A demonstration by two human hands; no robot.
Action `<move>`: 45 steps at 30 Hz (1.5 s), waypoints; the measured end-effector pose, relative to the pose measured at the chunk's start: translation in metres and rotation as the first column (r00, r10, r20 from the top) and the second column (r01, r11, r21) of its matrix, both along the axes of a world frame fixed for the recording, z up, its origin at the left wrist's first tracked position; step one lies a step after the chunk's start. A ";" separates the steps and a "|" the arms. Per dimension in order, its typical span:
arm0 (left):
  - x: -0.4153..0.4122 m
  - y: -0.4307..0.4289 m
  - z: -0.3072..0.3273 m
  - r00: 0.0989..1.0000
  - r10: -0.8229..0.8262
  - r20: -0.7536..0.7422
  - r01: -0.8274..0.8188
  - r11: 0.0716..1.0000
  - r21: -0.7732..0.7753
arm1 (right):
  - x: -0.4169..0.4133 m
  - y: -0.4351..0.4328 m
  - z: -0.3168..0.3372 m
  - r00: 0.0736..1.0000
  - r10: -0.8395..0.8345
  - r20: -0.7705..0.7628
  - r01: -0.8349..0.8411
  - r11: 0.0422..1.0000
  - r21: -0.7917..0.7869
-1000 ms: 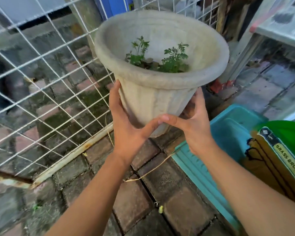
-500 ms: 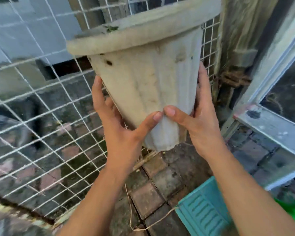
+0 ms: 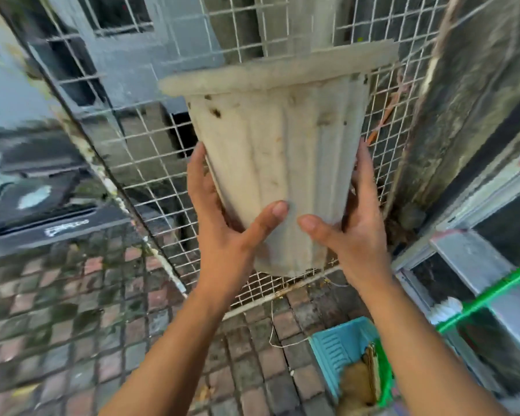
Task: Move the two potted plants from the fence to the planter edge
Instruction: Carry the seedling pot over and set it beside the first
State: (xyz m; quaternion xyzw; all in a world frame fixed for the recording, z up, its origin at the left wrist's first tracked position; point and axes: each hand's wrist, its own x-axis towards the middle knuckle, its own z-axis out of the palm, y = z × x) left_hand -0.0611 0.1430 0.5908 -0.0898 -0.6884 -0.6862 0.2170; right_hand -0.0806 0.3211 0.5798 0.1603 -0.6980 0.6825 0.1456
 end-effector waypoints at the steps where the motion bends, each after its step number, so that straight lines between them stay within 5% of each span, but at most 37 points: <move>1: 0.015 -0.007 0.035 1.000 0.018 0.006 -0.018 1.000 0.002 | 0.011 -0.008 0.035 1.000 0.019 -0.004 -0.019 1.000 0.001; 7: 0.108 -0.066 0.219 0.991 0.136 -0.016 -0.135 0.990 0.047 | 0.080 -0.064 0.218 0.981 0.186 -0.049 -0.189 0.979 -0.077; 13: 0.195 -0.126 0.305 0.955 0.277 -0.102 -0.261 0.954 0.146 | 0.150 -0.138 0.306 0.936 0.306 -0.174 -0.326 0.940 -0.098; 28: 0.377 -0.325 0.376 0.762 0.595 -0.256 -0.563 0.804 0.194 | 0.269 -0.370 0.382 0.755 0.612 -0.237 -0.625 0.780 0.022; 45: 0.323 -0.478 0.375 0.414 0.869 -0.271 -0.869 0.466 0.166 | 0.166 -0.600 0.382 0.356 0.898 -0.258 -0.933 0.358 -0.040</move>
